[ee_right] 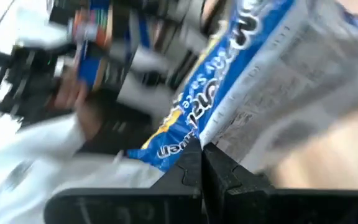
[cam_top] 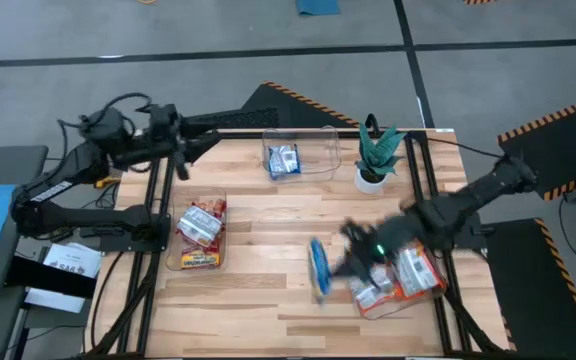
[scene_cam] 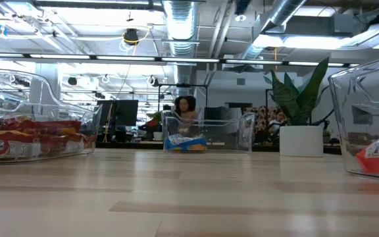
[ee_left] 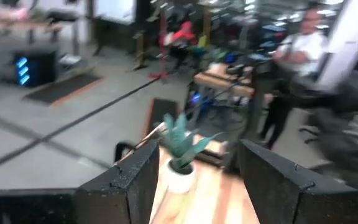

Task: Sort Maruchan noodles
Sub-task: Put the blue noodle pack into the top transparent bin

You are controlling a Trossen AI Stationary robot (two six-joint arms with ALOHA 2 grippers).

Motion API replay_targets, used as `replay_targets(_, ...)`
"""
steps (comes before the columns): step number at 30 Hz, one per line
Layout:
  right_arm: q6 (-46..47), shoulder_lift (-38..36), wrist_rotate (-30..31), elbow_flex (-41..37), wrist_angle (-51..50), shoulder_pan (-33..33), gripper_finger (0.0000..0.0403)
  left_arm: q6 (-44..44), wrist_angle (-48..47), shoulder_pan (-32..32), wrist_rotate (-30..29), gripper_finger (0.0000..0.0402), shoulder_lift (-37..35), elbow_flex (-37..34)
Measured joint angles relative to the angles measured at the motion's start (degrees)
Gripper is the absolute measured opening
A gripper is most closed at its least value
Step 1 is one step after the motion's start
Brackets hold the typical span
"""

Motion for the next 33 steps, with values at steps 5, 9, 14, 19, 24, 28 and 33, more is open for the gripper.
replay_targets(5, -13.65, 0.0, 2.24, 0.0, 0.13, -15.48, 0.0017, 1.33, -0.04, 0.0, 3.15, 0.02, -4.51, 0.0)
replay_targets(9, -18.81, 0.0, 6.85, 0.0, 0.37, -27.15, 0.0017, 1.25, -0.09, 0.0, 3.07, 0.02, -6.63, 0.0)
replay_targets(14, -20.86, 1.02, 7.6, 0.02, 0.94, -39.4, 0.0017, 0.44, -0.08, 0.0, 0.35, 0.0201, -6.71, 0.0)
replay_targets(19, -26.31, 4.9, 7.05, -0.02, -1.22, -47.53, 0.0017, -1.37, -0.07, 0.0, -1.84, 0.0201, -4.53, 0.0)
replay_targets(24, -31.03, 10.64, 6.94, -0.05, -1.53, -51.41, 0.0017, -4.64, -0.1, 0.0, -5.29, 0.0201, -1.46, 0.0)
replay_targets(28, -32.29, 14.84, 6.36, -0.07, -1.08, -51.7, 0.0017, -7.21, -0.04, 0.0, -8.86, 0.0201, 0.66, 0.0)
replay_targets(33, -32.61, 18.39, 6.33, 0.04, -0.65, -50.51, 0.0017, -8.62, 0.39, 0.03, -10.46, 0.0201, 2.8, 0.0)
